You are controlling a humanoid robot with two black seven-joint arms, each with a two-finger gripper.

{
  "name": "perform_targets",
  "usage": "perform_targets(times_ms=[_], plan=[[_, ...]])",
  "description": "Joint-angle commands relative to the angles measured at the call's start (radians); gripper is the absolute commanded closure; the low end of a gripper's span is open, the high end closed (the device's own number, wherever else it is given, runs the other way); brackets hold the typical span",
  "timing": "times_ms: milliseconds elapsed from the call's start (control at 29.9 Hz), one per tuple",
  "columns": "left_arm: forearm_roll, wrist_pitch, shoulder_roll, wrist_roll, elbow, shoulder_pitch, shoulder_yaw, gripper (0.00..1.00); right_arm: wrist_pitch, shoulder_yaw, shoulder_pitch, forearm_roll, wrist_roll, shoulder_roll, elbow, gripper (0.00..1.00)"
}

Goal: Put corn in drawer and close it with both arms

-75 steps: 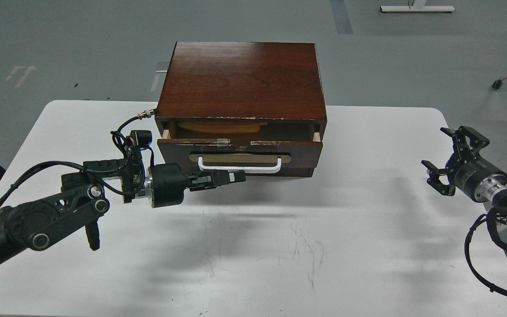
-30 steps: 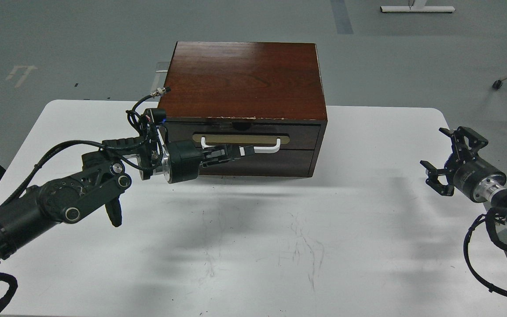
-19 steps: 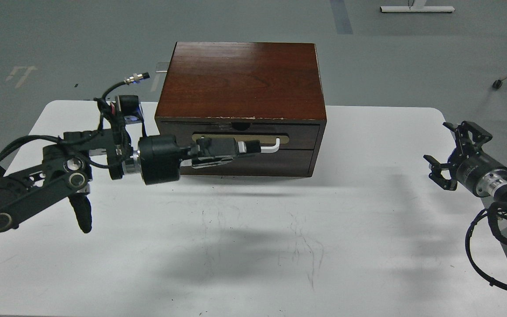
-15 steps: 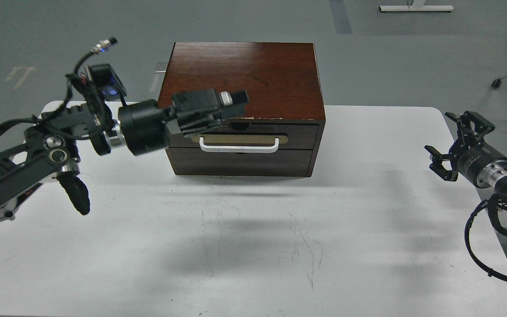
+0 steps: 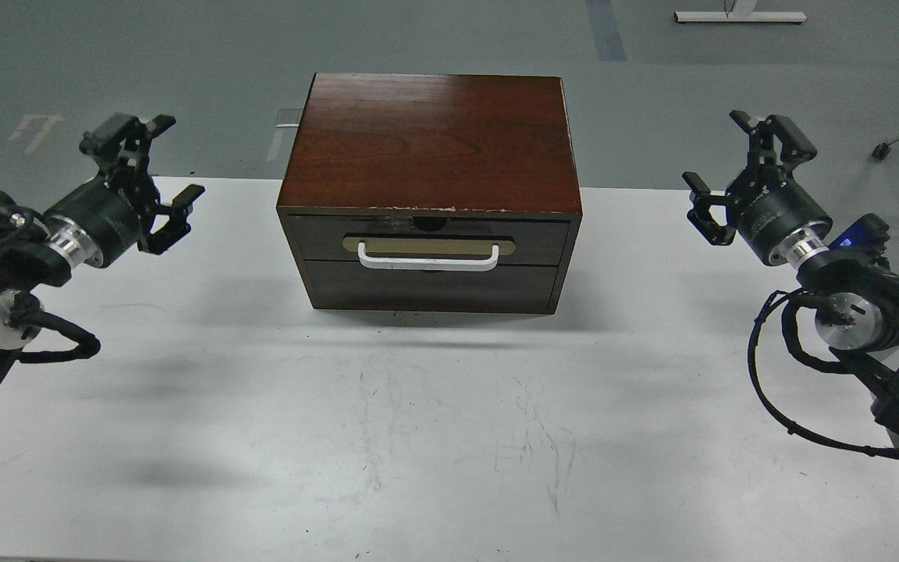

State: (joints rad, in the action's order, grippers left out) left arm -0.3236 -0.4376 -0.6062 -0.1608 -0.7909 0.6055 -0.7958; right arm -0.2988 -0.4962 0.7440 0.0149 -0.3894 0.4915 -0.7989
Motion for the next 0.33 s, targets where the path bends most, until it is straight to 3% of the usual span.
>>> perform_targets(times_ms=[0, 100, 301], plan=[[0.106, -0.004, -0.001, 0.05, 0.006, -0.026, -0.003, 0.02, 0.05, 0.002, 0.009, 0.013, 0.0, -0.028, 0.001, 0.05], [0.106, -0.004, 0.0, 0.023, 0.006, -0.026, -0.01, 0.02, 0.058, 0.004, 0.024, 0.013, 0.0, -0.031, -0.005, 0.03], [0.107, -0.006, 0.002, 0.015, 0.002, -0.026, -0.014, 0.02, 0.043, 0.001, 0.032, 0.011, 0.001, -0.024, -0.028, 0.0]])
